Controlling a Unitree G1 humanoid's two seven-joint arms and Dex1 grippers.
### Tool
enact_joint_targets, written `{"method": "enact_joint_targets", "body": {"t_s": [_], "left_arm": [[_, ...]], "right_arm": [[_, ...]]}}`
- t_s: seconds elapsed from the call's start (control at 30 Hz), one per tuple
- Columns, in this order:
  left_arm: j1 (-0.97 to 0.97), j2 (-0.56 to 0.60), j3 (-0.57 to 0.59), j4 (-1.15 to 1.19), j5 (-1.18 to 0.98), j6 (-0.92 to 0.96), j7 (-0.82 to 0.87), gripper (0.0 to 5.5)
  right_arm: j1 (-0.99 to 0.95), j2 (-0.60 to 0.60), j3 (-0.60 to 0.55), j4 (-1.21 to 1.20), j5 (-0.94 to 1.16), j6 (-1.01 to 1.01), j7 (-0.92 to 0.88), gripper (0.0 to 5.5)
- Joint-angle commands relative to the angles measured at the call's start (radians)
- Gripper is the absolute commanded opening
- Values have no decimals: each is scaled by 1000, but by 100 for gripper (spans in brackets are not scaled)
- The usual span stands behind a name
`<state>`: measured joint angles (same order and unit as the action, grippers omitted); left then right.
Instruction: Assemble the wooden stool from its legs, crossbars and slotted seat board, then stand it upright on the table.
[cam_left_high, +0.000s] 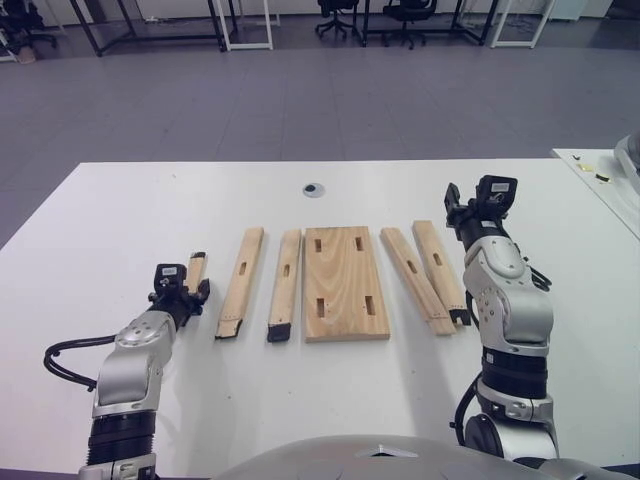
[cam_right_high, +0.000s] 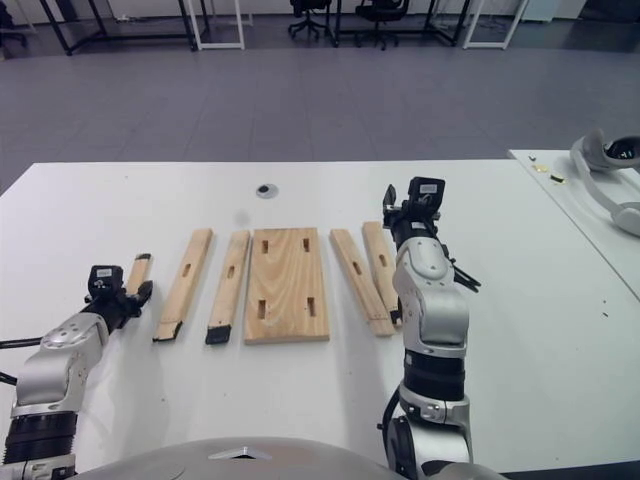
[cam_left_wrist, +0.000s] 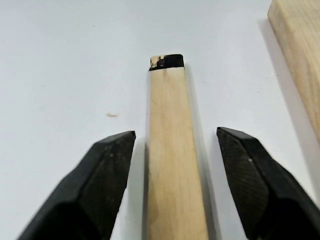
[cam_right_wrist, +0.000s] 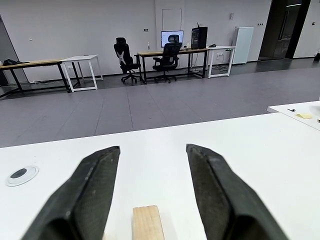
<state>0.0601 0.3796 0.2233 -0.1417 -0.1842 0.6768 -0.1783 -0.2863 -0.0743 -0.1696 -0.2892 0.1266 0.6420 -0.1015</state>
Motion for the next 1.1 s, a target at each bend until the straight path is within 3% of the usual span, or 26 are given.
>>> {"method": "enact_joint_targets", "body": {"t_s": [0.03,0.23,0.47,0.63,0.73,0.9,1.0,1.1], "left_arm": [[48,24,-10,22,13,25,-27,243],[97,131,-30,224,55,-76,-119,138],[128,126,-36,288,49,-155,-147,132],[-125,69,58,87,-81,-440,-165,129],[-244,37,-1,-47,-90,-478,-167,129],[-374,-42,-166,-123,-167,-444,-268,129],[-377,-71,-242,-138,-188,-434,-325,129],[-385,-98,-281,-164,-198,-426,-339,129]], "right_arm": [[17,8,-4,-18,-5,1,-10,246],[12,13,-6,-17,-9,-1,-11,246],[11,12,-9,-18,-8,-1,-10,246],[-36,15,-11,-41,48,18,36,246],[-125,60,-81,-85,245,75,97,246],[-306,81,-211,-143,807,281,155,246],[-348,83,-208,-115,1052,354,103,246],[-314,85,-167,-108,1159,367,45,246]]}}
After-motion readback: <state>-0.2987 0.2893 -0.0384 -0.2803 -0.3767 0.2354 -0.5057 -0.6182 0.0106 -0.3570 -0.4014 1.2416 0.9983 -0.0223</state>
